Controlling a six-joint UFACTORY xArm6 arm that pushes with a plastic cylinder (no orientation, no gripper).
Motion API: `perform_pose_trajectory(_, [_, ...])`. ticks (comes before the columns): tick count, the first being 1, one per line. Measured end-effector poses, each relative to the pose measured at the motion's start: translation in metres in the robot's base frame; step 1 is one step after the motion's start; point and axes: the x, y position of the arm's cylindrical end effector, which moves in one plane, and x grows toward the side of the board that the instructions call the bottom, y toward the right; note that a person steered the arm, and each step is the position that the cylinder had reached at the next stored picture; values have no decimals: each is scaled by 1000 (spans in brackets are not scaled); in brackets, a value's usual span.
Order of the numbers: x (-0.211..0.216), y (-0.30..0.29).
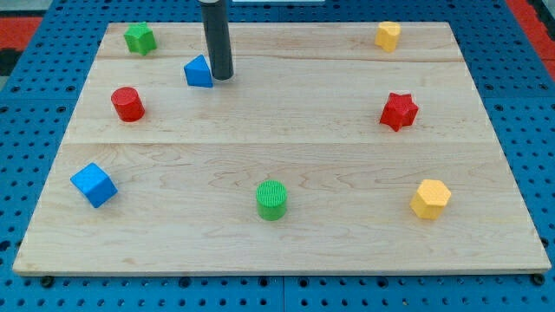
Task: Push the blue triangle towards green star
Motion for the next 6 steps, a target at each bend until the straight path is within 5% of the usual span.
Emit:
perform_pose_trajectory(3, [25, -15])
perform_pose_trajectory(6, [-9, -55])
